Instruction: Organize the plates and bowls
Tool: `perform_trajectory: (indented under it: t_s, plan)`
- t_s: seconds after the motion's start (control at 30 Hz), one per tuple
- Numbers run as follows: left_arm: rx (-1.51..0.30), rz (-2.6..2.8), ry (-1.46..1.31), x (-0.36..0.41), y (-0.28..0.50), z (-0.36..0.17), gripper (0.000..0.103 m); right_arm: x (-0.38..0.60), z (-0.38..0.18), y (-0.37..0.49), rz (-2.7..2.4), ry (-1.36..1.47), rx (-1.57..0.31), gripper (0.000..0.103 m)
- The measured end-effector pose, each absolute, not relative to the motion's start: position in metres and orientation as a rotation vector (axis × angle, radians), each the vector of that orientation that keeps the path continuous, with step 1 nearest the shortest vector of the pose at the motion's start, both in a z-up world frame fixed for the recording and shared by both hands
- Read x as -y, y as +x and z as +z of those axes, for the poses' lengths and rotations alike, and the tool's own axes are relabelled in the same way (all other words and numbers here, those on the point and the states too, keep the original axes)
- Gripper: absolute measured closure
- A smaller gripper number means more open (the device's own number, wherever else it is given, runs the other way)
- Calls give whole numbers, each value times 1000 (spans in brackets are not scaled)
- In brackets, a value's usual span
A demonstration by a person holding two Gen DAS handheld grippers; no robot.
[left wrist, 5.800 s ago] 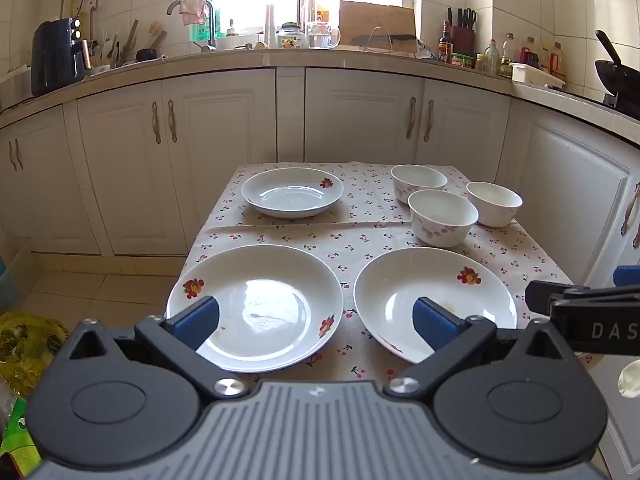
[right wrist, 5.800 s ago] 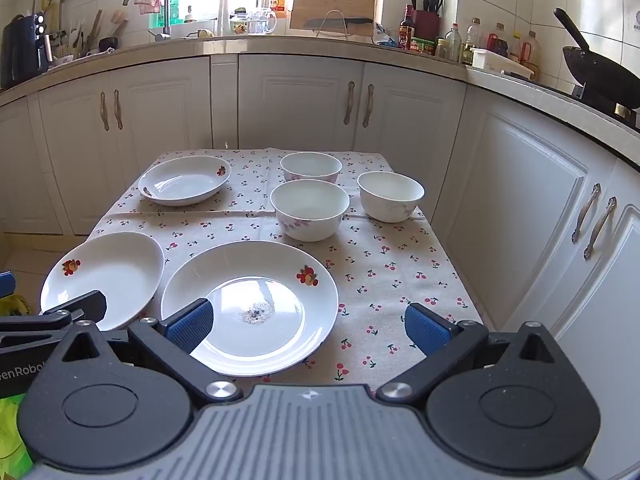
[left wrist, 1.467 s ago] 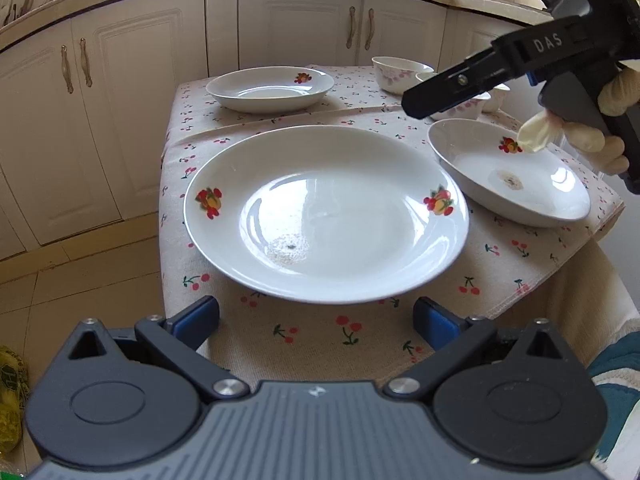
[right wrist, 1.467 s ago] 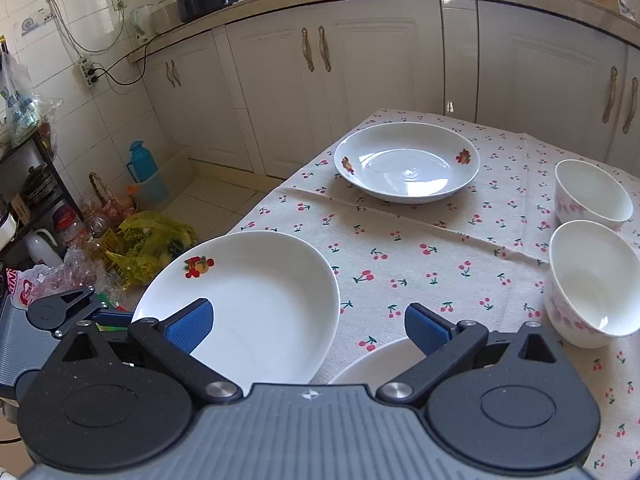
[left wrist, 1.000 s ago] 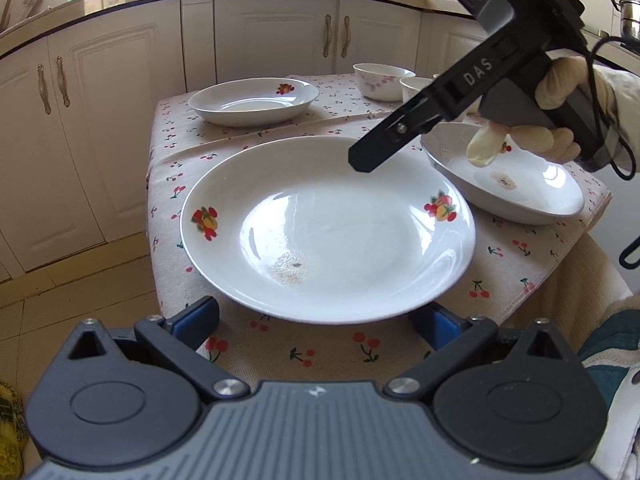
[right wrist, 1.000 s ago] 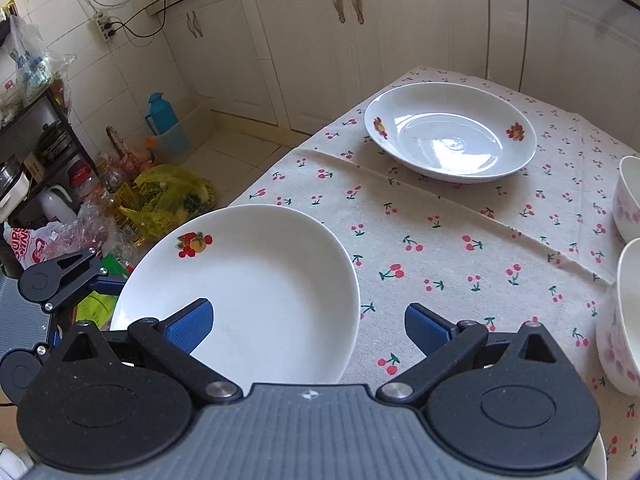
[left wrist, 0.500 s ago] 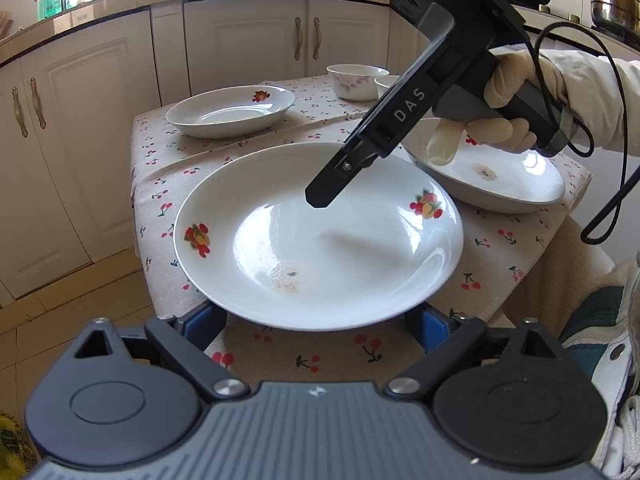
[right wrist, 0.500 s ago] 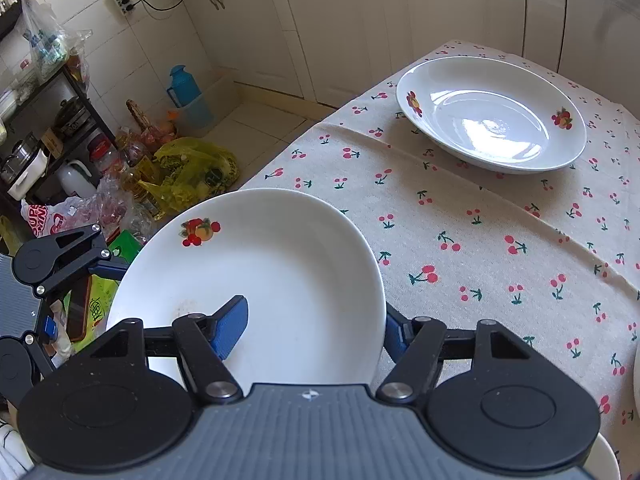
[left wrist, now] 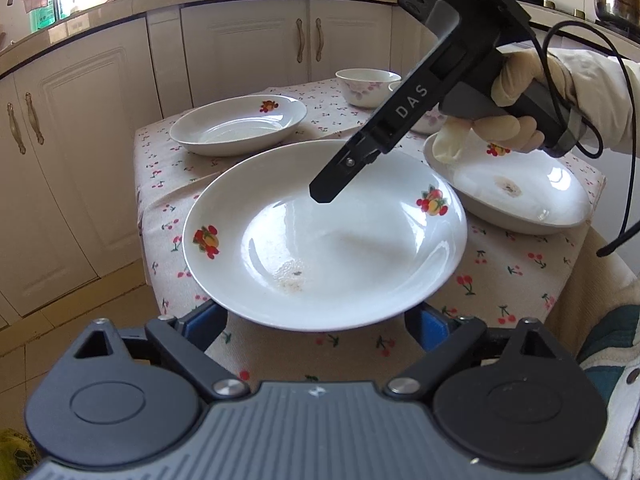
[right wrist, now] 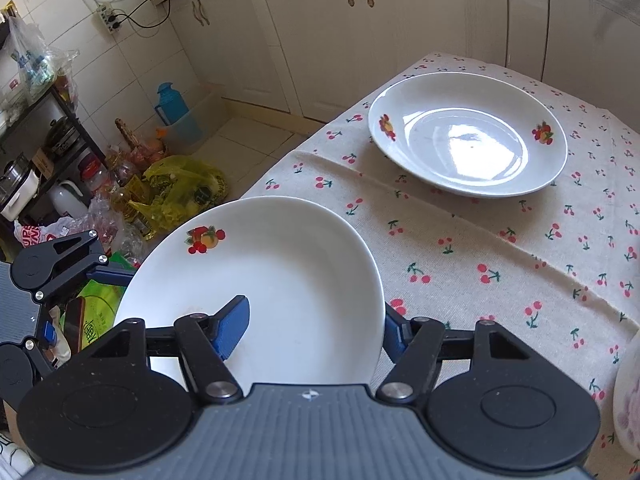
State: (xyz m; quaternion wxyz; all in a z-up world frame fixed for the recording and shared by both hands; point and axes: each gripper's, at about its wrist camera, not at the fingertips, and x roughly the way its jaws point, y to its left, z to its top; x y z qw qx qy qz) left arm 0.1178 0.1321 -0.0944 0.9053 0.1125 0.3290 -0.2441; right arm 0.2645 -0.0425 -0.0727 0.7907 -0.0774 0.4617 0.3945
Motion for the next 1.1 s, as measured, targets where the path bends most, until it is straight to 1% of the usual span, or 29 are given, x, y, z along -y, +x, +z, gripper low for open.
perform_trajectory:
  t_s: [0.33,0.73,0.8,0.9,0.97,1.03,1.1]
  plan:
    - [-670,-528,246,-123,151,-102,8,55,-75,293,779,-150,-982,30]
    - [-662,-539,256,-119,156,-100,8,59,-80,300,751,-150,-987,29]
    - [-662,-543,248,-119,156,-100,8,59,-80,299,752,-157,-985,27]
    - [-657,-541,243,-119,155,-100,8,57,-78,297,755,-164,-985,20]
    - [-654,-532,246,-119,154,-99,6,56,-75,294,752,-178,-970,6]
    - [-649,-517,247,-119,150,-96,6,57,-68,290,745,-188,-945,2]
    - [-631,-498,252,-120,143,-91,4,61,-59,284,748,-195,-922,1]
